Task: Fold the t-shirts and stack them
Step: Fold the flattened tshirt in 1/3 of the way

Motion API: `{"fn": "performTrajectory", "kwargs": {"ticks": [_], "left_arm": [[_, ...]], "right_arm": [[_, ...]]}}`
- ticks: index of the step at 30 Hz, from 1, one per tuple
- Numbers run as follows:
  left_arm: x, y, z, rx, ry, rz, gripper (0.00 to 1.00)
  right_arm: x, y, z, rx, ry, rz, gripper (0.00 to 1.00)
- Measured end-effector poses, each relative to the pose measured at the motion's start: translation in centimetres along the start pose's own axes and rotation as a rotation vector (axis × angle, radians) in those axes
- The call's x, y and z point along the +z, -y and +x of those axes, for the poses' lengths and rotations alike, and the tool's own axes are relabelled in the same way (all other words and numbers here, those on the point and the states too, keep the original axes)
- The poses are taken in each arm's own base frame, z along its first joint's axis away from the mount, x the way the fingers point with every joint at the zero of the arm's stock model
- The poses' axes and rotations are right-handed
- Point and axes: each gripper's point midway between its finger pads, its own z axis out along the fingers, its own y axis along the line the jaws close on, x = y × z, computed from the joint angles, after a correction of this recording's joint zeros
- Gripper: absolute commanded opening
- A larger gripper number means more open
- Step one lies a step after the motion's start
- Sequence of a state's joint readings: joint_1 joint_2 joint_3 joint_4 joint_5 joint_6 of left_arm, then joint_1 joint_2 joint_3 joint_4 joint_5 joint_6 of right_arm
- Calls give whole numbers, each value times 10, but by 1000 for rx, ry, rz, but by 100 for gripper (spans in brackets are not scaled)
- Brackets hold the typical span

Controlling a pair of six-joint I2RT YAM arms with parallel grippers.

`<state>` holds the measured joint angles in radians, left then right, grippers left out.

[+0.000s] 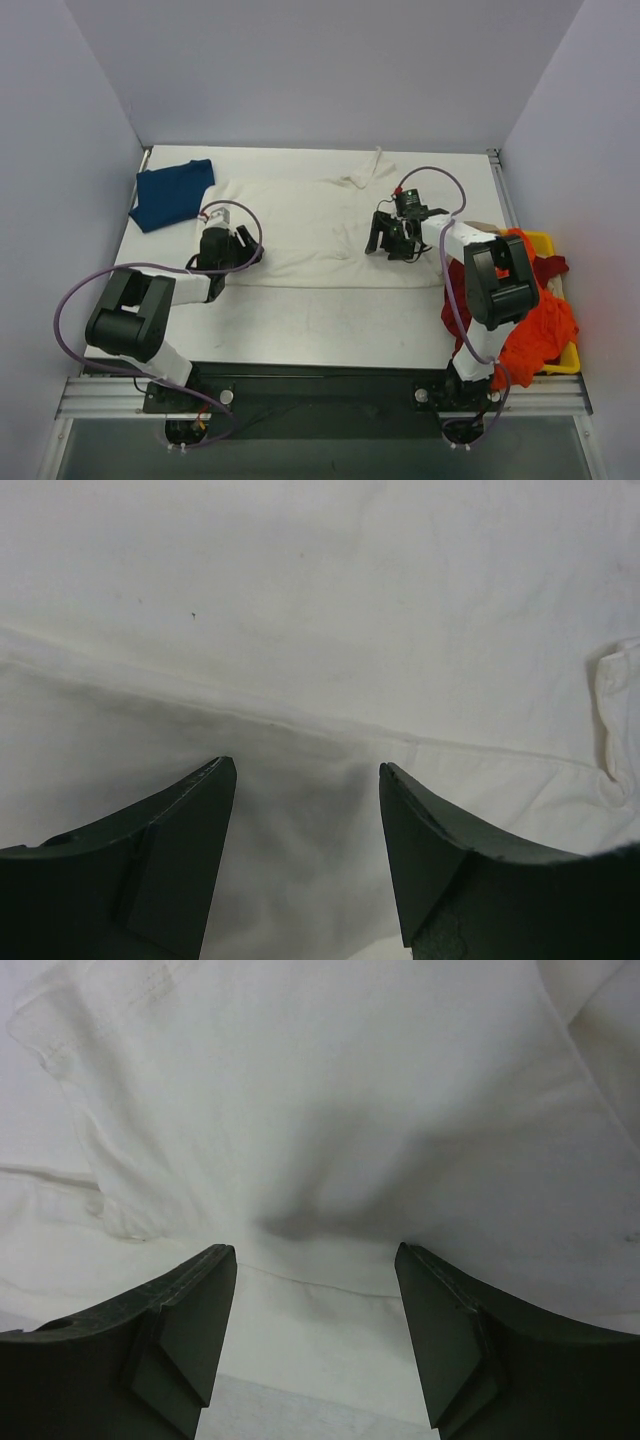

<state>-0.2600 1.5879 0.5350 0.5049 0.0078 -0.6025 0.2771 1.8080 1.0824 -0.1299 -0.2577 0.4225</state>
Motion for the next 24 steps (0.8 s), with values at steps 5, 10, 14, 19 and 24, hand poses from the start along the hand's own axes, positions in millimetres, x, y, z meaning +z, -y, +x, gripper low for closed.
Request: {"fn": "performTrajectory", "kwargs": {"ticks": [5,10,14,19,24], "left_arm": [[-5,-2,3,-18,10,-1,70],[-22,-8,13,-45,12,2,70],[-37,-11,21,-62,18,1,70],[-59,-19,31,-70,21,-16,70],[-79,-22,42,-80,14,-21,70]], "right_arm": [[-1,4,2,25,45,6,66],[-7,5,17,31,88,31,66],[-12,3,33,13,127,64,66],[-24,4,67,-2,139,84,66],[-35,3,90,15,134,70,67]]}}
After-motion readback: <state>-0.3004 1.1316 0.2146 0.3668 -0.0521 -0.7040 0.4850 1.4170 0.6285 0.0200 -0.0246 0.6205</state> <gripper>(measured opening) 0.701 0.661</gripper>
